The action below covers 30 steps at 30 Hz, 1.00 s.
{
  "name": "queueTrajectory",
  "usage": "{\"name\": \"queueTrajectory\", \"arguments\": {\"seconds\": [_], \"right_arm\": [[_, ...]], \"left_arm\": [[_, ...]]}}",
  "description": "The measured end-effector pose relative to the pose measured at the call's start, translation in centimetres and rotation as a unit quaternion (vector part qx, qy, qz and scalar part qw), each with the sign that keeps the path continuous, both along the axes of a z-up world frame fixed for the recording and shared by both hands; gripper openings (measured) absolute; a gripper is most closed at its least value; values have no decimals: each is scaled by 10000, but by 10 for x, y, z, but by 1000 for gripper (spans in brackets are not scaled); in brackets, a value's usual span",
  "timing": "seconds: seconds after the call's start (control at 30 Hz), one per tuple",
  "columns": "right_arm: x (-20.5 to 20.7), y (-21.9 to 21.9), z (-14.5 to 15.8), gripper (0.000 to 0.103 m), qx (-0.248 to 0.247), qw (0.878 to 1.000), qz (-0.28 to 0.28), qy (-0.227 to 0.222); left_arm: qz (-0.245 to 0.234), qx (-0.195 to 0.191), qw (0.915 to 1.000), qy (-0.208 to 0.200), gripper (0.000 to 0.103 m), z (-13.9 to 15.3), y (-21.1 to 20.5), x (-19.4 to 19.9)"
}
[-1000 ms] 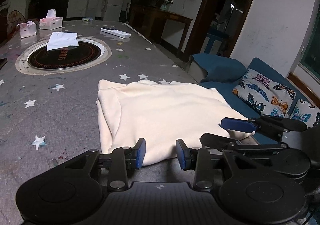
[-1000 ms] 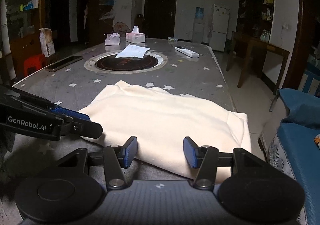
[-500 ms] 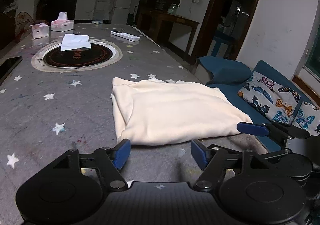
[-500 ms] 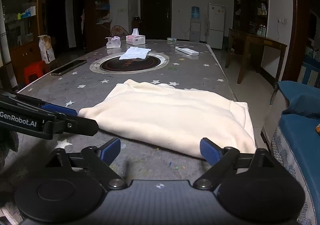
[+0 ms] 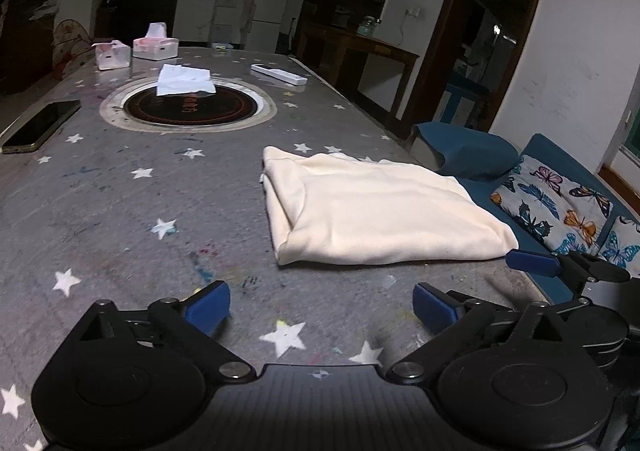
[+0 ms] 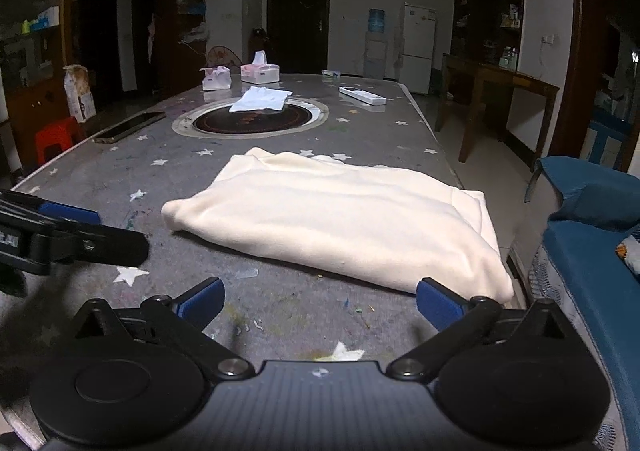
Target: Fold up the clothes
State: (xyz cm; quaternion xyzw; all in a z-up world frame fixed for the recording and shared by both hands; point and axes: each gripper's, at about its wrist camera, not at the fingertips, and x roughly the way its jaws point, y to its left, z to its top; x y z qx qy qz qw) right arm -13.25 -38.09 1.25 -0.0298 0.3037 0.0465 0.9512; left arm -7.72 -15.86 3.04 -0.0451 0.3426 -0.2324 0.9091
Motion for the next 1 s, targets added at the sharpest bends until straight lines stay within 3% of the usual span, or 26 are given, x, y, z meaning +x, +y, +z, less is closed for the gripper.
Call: {"name": "queueTrajectory", "arguments": {"seconds": [1.0], "right_arm": [[-28,-3,2,103,328,9986,-416,37]], "left_arm": [[242,77,9997,-22,103,4,8,-31]]}}
